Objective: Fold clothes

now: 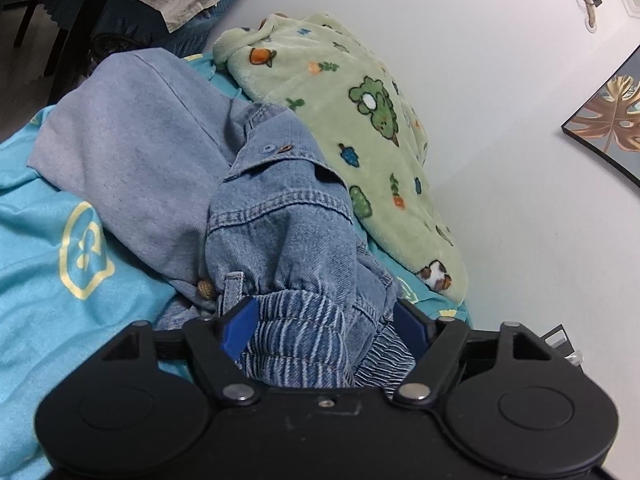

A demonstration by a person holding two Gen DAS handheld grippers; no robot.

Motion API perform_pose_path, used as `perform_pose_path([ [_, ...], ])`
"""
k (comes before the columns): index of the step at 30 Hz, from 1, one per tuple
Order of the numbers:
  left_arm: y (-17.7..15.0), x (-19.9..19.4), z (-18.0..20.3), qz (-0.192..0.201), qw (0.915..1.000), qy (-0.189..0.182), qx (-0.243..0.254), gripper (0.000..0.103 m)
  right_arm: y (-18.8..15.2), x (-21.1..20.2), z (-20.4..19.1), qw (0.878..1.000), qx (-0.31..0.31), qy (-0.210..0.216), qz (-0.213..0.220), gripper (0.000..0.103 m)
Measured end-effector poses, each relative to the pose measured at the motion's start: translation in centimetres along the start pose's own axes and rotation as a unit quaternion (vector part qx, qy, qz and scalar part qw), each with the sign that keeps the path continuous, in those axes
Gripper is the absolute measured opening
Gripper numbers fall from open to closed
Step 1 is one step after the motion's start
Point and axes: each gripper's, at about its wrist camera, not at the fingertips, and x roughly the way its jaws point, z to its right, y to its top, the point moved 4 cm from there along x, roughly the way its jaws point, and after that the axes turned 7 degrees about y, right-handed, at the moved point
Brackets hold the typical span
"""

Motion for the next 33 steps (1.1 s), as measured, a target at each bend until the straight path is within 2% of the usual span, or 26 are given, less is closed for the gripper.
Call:
perform_pose_path([
  [4,-0.1,0.0,0.0,0.002,1.0,-0.003,-0.008,0.083,-0.1,-1.1,-2.4,0.999,-0.045,0.006,0.015,0.008],
  [8,-0.1,0.4,-0.6,-0.008,0.9997,0.006,-0.023,0.081,-0.5,-2.4,-5.5,0.994,-0.099,0.014,0.035,0.008],
  [10,-0.2,0.7,-0.9,-0.019,0.9993,0.015,-0.028,0.07,-0.4,-3.0,-6.7,0.992,-0.115,0.02,0.047,0.008],
  [11,-0.3,0.8,-1.1,-0.024,0.999,0.02,-0.031,0.055,-0.3,-3.3,-7.3,0.991,-0.122,0.023,0.052,0.007],
  [12,-0.4,0.9,-1.3,-0.029,0.9987,0.025,-0.033,0.037,-0.1,-3.6,-7.9,0.99,-0.125,0.029,0.058,0.007],
  [14,-0.5,1.2,-1.7,-0.04,0.9979,0.034,-0.038,0.02,0.2,-4.1,-9.0,0.989,-0.129,0.039,0.068,0.007],
  [15,-0.6,1.1,-1.8,-0.04,0.9977,0.036,-0.04,0.016,0.4,-4.4,-9.7,0.987,-0.138,0.038,0.07,0.007],
  [17,-0.4,0.0,-1.2,-0.027,0.9986,0.025,-0.039,0.014,1.0,-4.8,-10.9,0.985,-0.153,0.038,0.076,0.007],
  [19,-0.2,-1.6,0.1,-0.009,0.9995,-0.005,-0.029,0.013,2.2,-5.1,-11.5,0.983,-0.158,0.041,0.079,0.007],
  [22,-0.8,-4.2,3.7,0.012,0.9981,-0.058,0.014,0.013,4.3,-5.3,-12.3,0.982,-0.165,0.041,0.081,0.007],
  [25,-2.6,-5.3,7.0,0.008,0.9943,-0.096,0.045,0.013,6.8,-5.4,-12.8,0.978,-0.187,0.037,0.084,0.007],
  [29,-5.4,-3.3,10.7,-0.031,0.9901,-0.124,0.058,0.013,10.2,-4.9,-12.4,0.974,-0.212,0.031,0.078,0.007],
  [33,-7.7,1.0,13.5,-0.057,0.9868,-0.137,0.065,0.013,13.6,-3.9,-10.7,0.97,-0.229,0.021,0.076,0.007],
])
